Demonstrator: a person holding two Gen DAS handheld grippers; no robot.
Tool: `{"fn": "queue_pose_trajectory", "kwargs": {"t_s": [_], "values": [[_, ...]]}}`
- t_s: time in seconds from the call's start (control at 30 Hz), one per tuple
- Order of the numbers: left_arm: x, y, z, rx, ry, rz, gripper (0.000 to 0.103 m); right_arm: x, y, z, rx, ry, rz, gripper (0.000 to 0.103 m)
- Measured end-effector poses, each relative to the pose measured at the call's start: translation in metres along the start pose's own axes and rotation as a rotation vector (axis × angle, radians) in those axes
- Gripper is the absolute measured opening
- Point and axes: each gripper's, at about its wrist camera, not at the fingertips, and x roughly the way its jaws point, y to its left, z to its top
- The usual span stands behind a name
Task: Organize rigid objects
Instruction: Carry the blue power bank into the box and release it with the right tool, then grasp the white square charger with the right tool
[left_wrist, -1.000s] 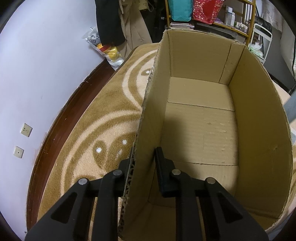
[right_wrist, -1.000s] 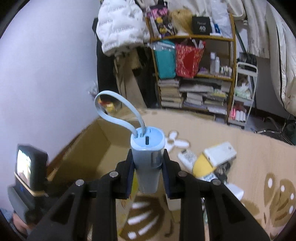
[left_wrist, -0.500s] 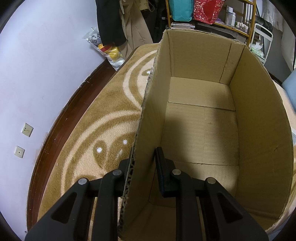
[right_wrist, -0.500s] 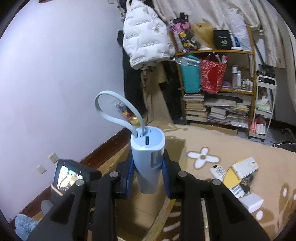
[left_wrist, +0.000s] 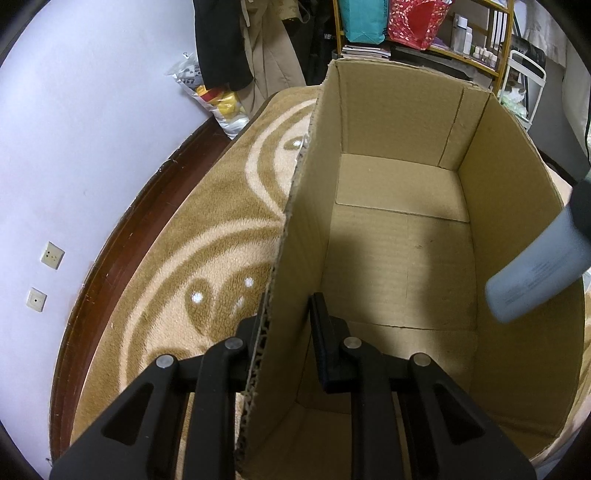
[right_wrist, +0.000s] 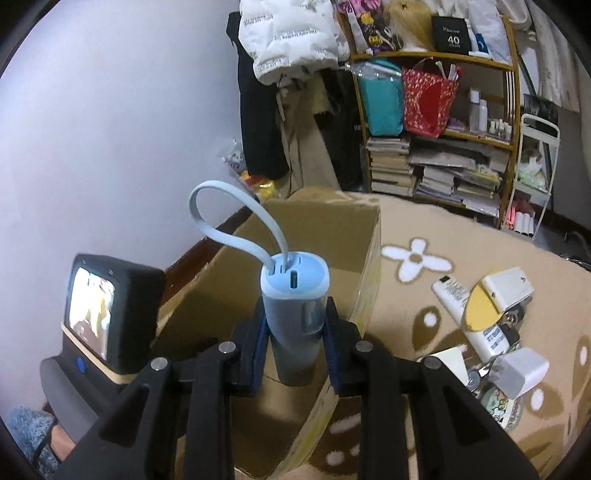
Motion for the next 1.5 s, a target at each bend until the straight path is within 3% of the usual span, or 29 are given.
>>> {"fn": "queue_pose_trajectory", "kwargs": {"t_s": [0.13, 0.43, 0.77, 0.97, 1.23, 1.5], "values": [[-0.001, 0.001, 0.001, -0.008, -0.013, -0.008, 0.018, 0.007, -0.003, -0.005, 0.007, 0.039, -0.002, 0.029], [-0.003, 0.0, 0.0, -0.006, -0.017, -0.008, 0.018, -0.001, -0.002, -0.002, -0.007, 0.003, -0.037, 0.032], [-0.004, 0.0, 0.001, -0.01, -0.021, 0.0, 0.018, -0.021, -0.031, 0.012, 0.046, -0.057, -0.099, 0.088], [-0.004, 0.001, 0.001, -0.016, -0.019, -0.008, 0.018, -0.021, -0.063, 0.014, 0.124, -0.029, -0.127, 0.101], [-0.004, 0.002, 0.001, -0.015, -0.019, -0.006, 0.018, 0.0, -0.1, -0.004, 0.194, 0.039, -0.177, 0.102], [-0.005, 0.002, 0.002, -0.02, -0.018, -0.013, 0.018, 0.024, -0.101, -0.019, 0.097, 0.079, -0.206, 0.102]]}}
